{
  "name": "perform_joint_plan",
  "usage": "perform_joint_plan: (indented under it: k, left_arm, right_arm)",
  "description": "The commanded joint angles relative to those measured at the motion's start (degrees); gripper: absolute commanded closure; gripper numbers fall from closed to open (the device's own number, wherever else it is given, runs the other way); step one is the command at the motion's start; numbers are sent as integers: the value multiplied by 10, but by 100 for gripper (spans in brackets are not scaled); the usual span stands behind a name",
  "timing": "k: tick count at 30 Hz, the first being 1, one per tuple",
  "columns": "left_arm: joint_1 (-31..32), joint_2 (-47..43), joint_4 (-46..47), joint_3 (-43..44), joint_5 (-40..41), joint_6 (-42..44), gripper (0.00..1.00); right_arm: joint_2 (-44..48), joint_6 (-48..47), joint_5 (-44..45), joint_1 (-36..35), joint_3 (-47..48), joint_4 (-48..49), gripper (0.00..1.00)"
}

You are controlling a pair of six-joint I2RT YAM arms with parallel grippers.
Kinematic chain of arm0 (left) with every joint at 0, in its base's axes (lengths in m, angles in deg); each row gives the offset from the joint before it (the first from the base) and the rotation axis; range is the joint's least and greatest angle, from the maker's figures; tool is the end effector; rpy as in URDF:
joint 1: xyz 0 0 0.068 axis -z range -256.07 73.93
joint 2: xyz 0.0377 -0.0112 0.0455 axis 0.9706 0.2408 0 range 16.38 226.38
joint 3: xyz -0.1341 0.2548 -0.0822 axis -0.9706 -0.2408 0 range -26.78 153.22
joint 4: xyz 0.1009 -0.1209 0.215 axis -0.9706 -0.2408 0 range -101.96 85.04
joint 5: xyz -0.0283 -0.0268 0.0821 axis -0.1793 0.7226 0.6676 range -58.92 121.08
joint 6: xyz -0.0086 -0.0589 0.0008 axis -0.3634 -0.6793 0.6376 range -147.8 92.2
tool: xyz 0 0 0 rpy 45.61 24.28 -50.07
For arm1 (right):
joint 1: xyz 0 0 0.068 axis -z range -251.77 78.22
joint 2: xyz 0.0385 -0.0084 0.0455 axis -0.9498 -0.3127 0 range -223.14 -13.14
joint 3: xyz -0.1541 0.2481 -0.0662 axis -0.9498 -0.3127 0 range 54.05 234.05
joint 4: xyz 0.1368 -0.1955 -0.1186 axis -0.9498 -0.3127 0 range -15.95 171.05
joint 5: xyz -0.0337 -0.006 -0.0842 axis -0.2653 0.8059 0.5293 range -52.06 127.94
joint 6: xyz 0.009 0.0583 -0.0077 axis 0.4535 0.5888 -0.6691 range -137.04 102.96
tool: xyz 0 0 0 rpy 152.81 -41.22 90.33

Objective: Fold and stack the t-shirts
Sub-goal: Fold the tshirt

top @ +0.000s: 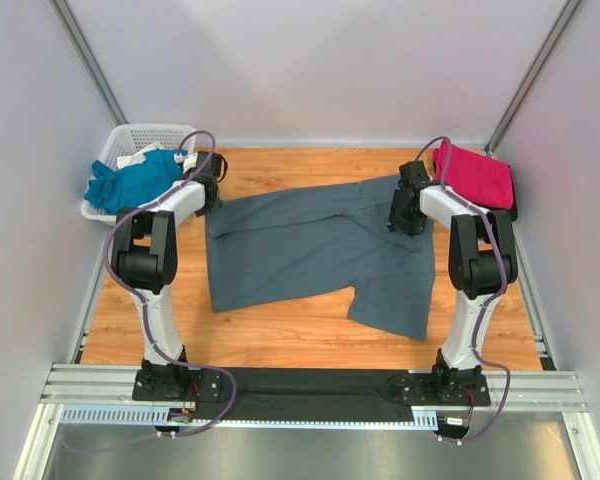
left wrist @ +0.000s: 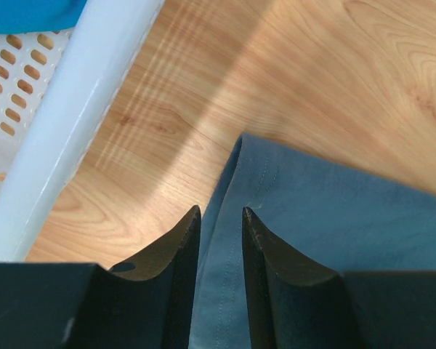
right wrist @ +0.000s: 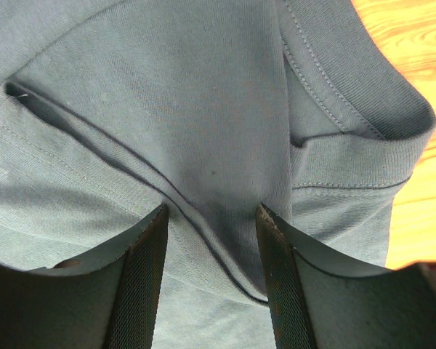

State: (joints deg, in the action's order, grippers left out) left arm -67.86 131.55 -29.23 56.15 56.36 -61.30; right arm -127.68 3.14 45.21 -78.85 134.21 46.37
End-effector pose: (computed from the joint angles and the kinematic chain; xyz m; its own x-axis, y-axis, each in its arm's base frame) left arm 0.4483 -0.0458 0.1998 -0.6310 -0.4131 -0.6567 -0.5424 0.8401 -0.0074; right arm 0.4209 0.0467 0.1773 -0.8966 0.2336 -0.3762 0.2472 0.9689 0.0125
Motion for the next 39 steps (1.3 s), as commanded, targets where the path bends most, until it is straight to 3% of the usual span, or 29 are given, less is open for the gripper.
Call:
perform_joint_plan:
  k: [1, 17, 24, 27, 37, 39]
  left_arm:
    - [-6, 5, -10, 23, -20, 3, 64]
    - [-35, 49, -31, 69, -99, 17, 70]
    - [-35, 61, -44, 89, -109, 24, 81]
    - [-36, 62, -48, 91, -103, 22, 100]
    - [-36, 37, -38, 77, -95, 29, 100]
    - [-36, 31, -43, 72, -92, 29, 86]
  right_arm:
    - [-9, -14, 11, 7, -6, -29, 48]
    - [-16, -12, 23, 7, 17, -51, 48]
    - [-21, -13, 26, 7, 26, -59, 49]
    - [-22, -12, 26, 7, 29, -61, 49]
    - [-21, -13, 28, 7, 29, -63, 49]
    - [-22, -13, 24, 7, 29, -61, 49]
